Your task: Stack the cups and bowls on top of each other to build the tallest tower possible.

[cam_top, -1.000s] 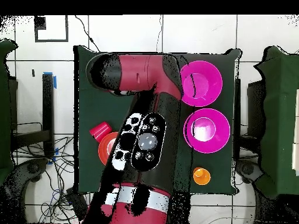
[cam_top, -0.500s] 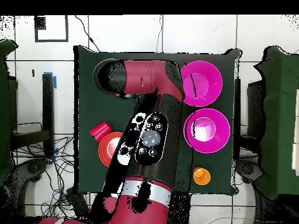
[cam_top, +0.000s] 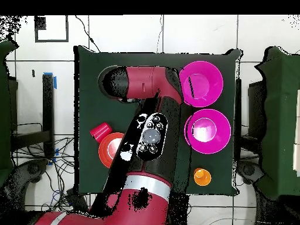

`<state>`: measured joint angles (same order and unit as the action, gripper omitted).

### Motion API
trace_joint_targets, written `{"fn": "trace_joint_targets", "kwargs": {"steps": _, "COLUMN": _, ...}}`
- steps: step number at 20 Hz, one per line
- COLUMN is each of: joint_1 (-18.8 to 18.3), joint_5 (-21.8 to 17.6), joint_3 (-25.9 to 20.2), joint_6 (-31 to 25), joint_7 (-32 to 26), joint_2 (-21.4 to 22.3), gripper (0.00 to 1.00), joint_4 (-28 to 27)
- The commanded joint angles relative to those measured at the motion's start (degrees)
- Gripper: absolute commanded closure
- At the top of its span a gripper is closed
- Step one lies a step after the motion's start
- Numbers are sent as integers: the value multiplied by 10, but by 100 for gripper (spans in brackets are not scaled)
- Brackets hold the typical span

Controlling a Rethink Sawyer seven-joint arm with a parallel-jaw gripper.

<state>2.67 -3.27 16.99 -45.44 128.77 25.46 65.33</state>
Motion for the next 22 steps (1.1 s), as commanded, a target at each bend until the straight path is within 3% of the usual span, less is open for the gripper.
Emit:
{"fn": "trace_joint_targets", "kwargs": {"steps": 1, "joint_1": 4, "joint_5": -31, "joint_3": -65, "joint_6": 26, "joint_7": -19, "joint_2": -36, "gripper": 100, "joint_4": 53}}
{"fn": "trace_joint_targets", "kwargs": {"steps": 22, "joint_1": 7, "joint_5": -27, "joint_3": -64, "joint_6": 20, "joint_7": -23, "joint_2": -41, "gripper": 100, "joint_4": 46}}
